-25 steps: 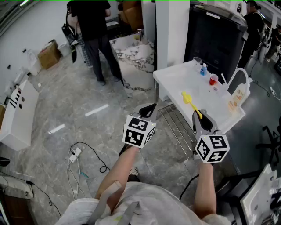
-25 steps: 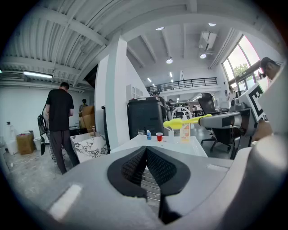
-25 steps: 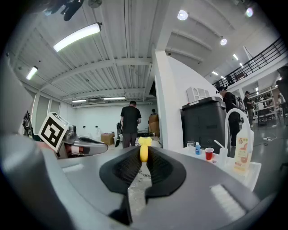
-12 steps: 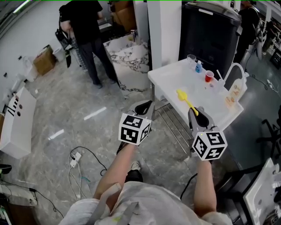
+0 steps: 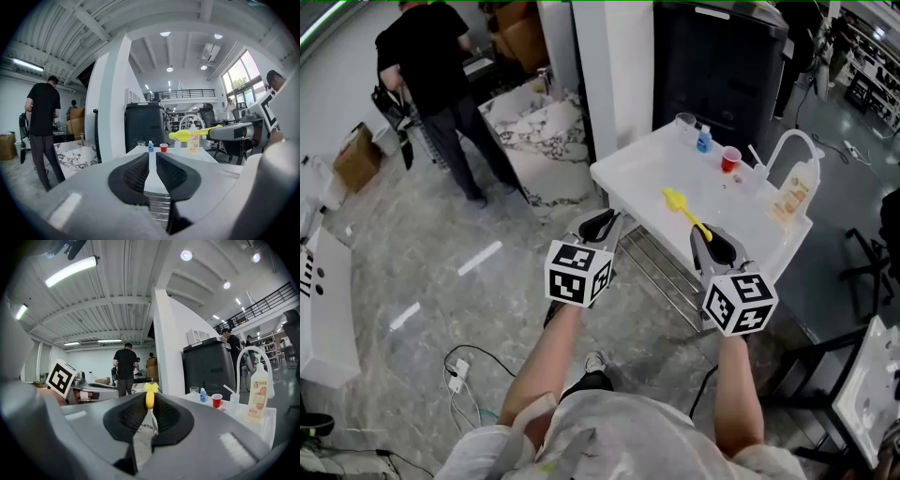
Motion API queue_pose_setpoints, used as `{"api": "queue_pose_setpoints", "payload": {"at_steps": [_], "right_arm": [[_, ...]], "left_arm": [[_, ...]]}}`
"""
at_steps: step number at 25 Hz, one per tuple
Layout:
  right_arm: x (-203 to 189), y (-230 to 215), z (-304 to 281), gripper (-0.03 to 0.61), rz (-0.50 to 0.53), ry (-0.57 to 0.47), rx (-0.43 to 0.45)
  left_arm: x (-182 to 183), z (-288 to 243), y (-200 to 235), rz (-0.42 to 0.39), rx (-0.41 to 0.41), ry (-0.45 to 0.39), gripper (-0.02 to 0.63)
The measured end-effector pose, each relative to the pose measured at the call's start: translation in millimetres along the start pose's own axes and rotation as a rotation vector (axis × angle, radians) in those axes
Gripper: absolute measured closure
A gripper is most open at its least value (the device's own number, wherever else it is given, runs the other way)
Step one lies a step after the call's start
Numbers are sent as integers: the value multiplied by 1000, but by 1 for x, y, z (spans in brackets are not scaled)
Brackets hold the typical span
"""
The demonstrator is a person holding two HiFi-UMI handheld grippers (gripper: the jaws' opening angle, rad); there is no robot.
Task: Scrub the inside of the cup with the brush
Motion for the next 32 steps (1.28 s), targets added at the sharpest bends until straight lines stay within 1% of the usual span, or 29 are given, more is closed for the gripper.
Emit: {"api": "queue_pose_setpoints", "payload": {"at_steps": [5, 9, 14, 17, 23, 27, 32], "right_arm": [[7, 1, -42, 543, -3, -4, -62], [10, 2, -69, 543, -7, -10, -125], [17, 9, -94, 543, -5, -22, -197], [20, 10, -103, 543, 1, -26, -233], [23, 5, -110, 543, 2, -43, -290], [23, -2, -110, 543, 1, -54, -314], [26, -20, -107, 543, -5, -65, -345]], "left_arm": [[1, -35, 40, -4, -71, -22, 546], [-2, -57, 66, -13, -135, -35, 517], [-4, -77, 94, -23, -206, -53, 486], [-2, -88, 107, -22, -233, -72, 462], [-2, -107, 116, -39, -269, -98, 408], [-3, -119, 118, -21, -277, -111, 371], [1, -138, 115, -40, -299, -119, 364]]}}
Point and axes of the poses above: the fingertips, and each gripper's own axes: z backward along the fingers, y to its left, x out of its top, the point moved 4 cm from there along z, backward along the fingers, and after that the axes turned 11 degrees about -z, right-handed, at the moved point
